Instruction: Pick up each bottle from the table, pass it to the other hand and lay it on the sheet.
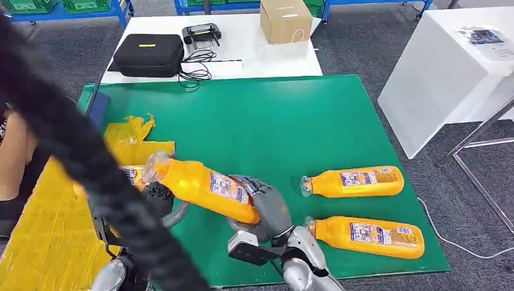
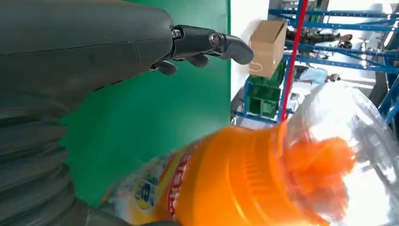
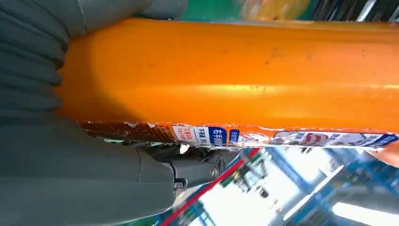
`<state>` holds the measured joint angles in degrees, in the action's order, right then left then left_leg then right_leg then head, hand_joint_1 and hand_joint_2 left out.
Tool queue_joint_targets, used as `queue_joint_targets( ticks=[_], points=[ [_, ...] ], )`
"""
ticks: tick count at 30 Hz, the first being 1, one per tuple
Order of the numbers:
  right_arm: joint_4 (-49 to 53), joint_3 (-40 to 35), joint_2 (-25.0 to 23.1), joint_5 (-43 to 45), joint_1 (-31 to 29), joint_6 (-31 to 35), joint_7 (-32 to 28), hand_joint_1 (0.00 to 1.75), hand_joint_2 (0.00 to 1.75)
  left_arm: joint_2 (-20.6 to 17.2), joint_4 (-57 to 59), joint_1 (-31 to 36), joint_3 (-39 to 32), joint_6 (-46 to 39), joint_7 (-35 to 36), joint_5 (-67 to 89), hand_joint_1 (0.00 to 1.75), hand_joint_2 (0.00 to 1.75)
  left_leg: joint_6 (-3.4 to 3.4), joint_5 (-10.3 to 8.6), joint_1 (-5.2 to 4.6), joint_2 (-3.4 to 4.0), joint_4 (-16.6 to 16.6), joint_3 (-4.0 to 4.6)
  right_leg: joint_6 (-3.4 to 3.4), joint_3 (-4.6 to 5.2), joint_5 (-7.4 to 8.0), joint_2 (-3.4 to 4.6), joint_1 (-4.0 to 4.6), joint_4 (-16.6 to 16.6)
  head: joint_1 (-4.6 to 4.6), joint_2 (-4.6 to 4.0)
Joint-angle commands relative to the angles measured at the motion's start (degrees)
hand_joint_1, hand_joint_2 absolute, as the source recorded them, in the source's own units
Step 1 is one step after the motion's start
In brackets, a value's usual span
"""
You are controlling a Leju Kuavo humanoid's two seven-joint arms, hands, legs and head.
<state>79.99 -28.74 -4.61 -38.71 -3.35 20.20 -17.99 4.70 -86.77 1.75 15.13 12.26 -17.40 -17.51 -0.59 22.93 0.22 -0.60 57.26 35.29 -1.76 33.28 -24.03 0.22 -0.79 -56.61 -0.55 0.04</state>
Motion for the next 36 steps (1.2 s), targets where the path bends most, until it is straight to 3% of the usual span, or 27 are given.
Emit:
queue_joint_targets(
  ticks=[1, 9, 16, 29, 36],
  points=[
    [-6.1, -3.0, 0.3, 0.6, -3.3, 0.1, -0.2, 1.75, 1.75, 0.1, 4.7, 2.6, 0.9, 0.1, 0.3, -0.4, 0.00, 1.75, 0.00, 0.06, 0.01, 0.07, 0.0, -0.14, 0.02, -0.15, -0.03, 0.02, 0.02, 0.1, 0.00, 0.00],
    [-6.1, -3.0, 0.3, 0.6, -3.3, 0.1, -0.2, 1.75, 1.75, 0.1, 4.7, 2.6, 0.9, 0.1, 0.3, -0.4, 0.00, 1.75, 0.02, 0.07, 0.04, 0.03, 0.0, -0.13, 0.05, -0.17, -0.04, -0.03, 0.05, 0.1, 0.00, 0.00],
    [-15.0, -10.9, -2.1, 1.1, -5.9, -3.3, -2.3, 1.75, 1.75, -0.1, 6.1, 5.1, 3.2, 0.4, 0.4, -1.4, 0.00, 1.75, 0.02, 0.05, 0.04, 0.07, 0.0, -0.13, 0.05, -0.14, -0.03, 0.00, 0.05, 0.1, 0.00, 0.00],
    [-17.7, -14.1, -1.8, 1.6, -6.6, -4.6, -2.3, 1.75, 1.75, 0.6, 6.3, 5.3, 4.9, -0.4, 0.0, -1.4, 0.00, 1.75, 0.02, 0.03, 0.05, -0.05, 0.0, -0.08, 0.04, -0.11, -0.05, -0.11, 0.04, 0.1, -0.02, 0.00],
    [-16.5, -14.8, -1.2, 2.5, -6.6, -5.5, -2.0, 1.75, 1.75, 2.0, 6.9, 5.8, 6.5, -6.8, -2.7, 3.2, 0.00, 1.75, 0.02, 0.06, 0.06, -0.12, 0.0, -0.12, 0.05, -0.18, -0.10, -0.22, 0.07, 0.1, 0.00, 0.00]
  ],
)
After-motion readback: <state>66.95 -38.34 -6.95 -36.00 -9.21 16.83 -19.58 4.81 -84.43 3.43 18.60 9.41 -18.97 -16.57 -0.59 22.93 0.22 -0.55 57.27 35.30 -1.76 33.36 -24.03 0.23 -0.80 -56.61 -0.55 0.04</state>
